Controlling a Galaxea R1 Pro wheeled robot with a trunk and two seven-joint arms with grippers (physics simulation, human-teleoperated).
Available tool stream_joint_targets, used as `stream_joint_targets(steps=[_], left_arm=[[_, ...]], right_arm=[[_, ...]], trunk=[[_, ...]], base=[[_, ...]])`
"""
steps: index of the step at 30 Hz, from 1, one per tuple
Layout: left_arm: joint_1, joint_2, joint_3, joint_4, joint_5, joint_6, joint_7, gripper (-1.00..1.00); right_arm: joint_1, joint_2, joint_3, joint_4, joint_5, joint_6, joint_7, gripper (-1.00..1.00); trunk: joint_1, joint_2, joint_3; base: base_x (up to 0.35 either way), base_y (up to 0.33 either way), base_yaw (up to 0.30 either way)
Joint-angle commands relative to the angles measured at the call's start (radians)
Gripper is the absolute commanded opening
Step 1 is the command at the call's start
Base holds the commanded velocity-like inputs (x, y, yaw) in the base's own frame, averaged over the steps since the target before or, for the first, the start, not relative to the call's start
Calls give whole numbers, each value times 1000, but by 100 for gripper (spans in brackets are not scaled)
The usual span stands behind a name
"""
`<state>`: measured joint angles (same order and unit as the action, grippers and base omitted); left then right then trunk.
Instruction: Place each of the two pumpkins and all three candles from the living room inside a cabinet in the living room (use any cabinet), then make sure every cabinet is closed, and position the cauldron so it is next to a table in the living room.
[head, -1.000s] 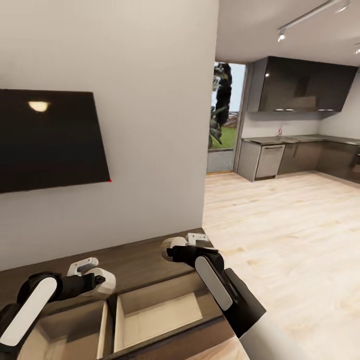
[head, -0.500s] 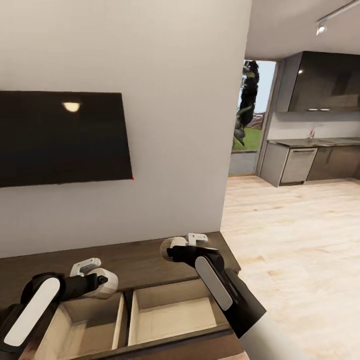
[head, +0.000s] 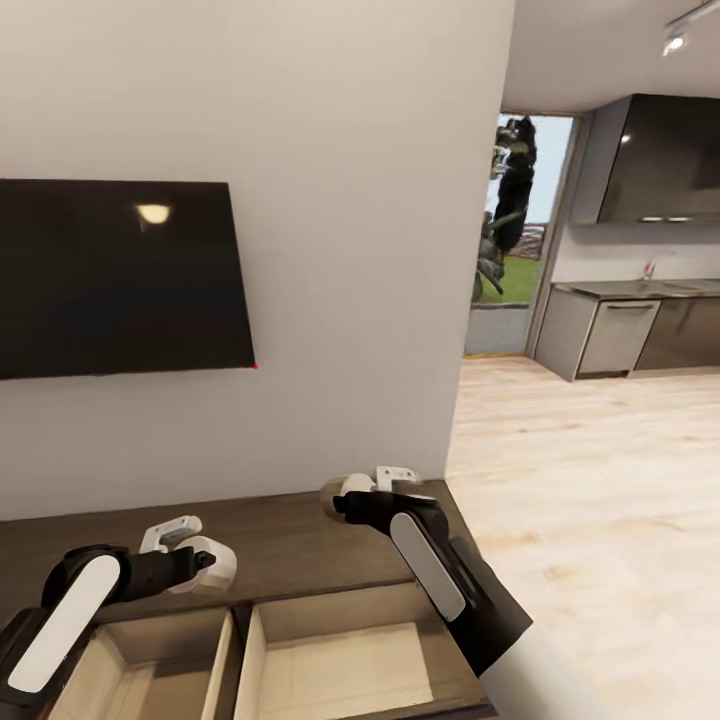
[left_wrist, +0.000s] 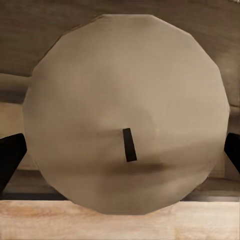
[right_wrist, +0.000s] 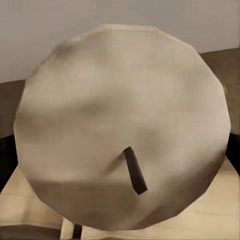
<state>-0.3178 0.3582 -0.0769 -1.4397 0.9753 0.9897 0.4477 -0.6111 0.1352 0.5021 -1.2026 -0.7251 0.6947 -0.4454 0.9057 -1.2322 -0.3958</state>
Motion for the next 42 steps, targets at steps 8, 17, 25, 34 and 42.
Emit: stream_joint_targets(steps=[8, 17, 25, 34, 42], left_arm=[[-1, 1, -3, -1, 11, 0, 11, -100], [-1, 1, -2, 1, 11, 1, 11, -100], [-1, 0, -1, 2, 12, 0, 10, -100], [-1, 1, 0, 1, 11, 0, 10, -100], [-1, 1, 0, 1, 11, 0, 11, -100]], right_arm=[[-1, 0, 1, -2, -10, 0, -10, -100], [-1, 0, 1, -2, -10, 0, -10, -100], [-1, 0, 1, -2, -10, 0, -10, -100], [-1, 0, 3, -9, -6, 1, 11, -100], [-1, -1, 1, -12, -8, 1, 11, -100]], trunk=[[0, -1, -1], [0, -1, -1], [0, -1, 1], [0, -1, 1], [0, -1, 1]], base=[[256, -74, 237], [177, -129, 15], [118, -110, 101], [69, -6, 6], [6, 0, 0]])
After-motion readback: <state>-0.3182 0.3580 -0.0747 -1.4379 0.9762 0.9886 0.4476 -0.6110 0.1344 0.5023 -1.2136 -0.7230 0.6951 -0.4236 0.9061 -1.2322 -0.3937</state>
